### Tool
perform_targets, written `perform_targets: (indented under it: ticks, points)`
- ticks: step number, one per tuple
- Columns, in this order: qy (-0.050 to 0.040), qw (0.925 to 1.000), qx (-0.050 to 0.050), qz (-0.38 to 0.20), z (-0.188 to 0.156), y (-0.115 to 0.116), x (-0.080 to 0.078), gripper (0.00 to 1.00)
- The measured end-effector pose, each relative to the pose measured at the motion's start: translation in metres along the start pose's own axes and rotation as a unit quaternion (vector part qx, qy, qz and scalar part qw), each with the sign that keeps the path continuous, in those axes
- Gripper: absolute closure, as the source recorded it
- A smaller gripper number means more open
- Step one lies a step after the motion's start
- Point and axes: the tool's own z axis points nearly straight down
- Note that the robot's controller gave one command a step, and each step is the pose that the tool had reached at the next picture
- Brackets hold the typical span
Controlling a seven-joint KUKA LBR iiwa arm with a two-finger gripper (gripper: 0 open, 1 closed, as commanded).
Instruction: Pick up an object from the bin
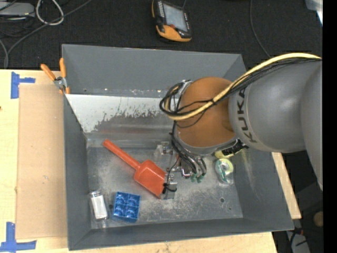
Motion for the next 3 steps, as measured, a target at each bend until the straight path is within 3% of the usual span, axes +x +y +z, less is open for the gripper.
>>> perform_targets:
  ticks: [1, 2, 3]
  points:
    - [-0.0037, 1.0000, 0.000, 0.003, -0.004, -0.001, -0.002, 0.00]
    - [0.0000, 0.9934, 0.000, 0.115, 0.088, -0.005, -0.005, 0.00]
    - [-0.0051, 0.9955, -0.001, 0.095, 0.085, -0.012, 0.000, 0.00]
